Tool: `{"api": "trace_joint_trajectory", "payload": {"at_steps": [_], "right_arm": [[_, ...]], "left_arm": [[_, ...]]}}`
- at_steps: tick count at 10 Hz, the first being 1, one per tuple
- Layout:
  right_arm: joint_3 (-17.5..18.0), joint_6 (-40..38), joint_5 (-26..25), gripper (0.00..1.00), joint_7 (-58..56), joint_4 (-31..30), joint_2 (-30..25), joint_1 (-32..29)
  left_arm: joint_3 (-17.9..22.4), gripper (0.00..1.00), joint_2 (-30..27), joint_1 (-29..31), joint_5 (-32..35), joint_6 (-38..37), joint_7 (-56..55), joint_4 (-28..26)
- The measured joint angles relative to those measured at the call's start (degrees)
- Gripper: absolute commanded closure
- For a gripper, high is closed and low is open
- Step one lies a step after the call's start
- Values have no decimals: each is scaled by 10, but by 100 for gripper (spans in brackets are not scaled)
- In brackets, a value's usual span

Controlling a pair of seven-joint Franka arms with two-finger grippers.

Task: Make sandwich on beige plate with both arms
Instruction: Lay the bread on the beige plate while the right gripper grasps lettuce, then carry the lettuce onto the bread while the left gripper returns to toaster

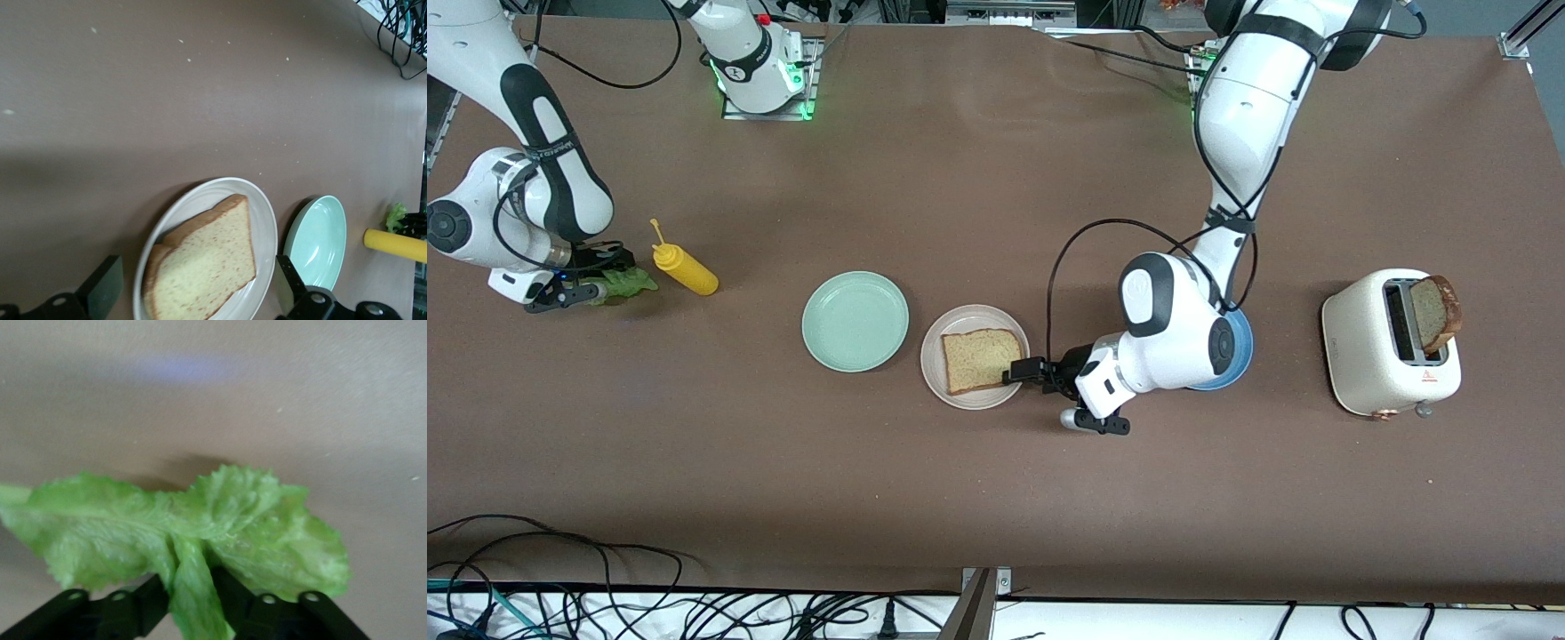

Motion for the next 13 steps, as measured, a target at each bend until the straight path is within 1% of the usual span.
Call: {"api": "trace_joint_trajectory", "payload": {"at_steps": [1, 2, 4, 6, 7, 8, 9, 10, 12, 13], "right_arm": [[0, -13, 0, 100, 0, 15, 0, 0], [0, -45, 0, 100, 0, 38, 0, 0], [0, -145, 0, 100, 0, 107, -2, 0], [5, -260, 0, 100, 3, 190, -8, 3], [7, -317, 0, 100, 13, 231, -11, 8], [9, -375, 0, 100, 34, 272, -12, 19], [10, -427, 0, 100, 68, 309, -14, 37], [11, -463, 0, 100, 117, 341, -17, 58], [14, -506, 0, 100, 234, 393, -36, 110], [15, -529, 1, 100, 294, 412, -44, 145]], "left_arm": [[1, 0, -5, 13, 24, -26, 0, 4], [1, 0, -14, 27, 51, -57, -2, 6], [5, 0, -43, 64, 121, -119, -44, 8], [15, 0, -74, 108, 214, -169, -95, 8], [19, 0, -86, 134, 264, -198, -99, 9], [21, 0, -100, 156, 330, -225, -100, 9], [23, 0, -114, 173, 385, -247, -101, 9], [25, 0, -130, 188, 419, -268, -102, 10], [29, 0, -160, 214, 460, -310, -102, 10], [29, 0, -176, 223, 492, -326, -102, 10]]}}
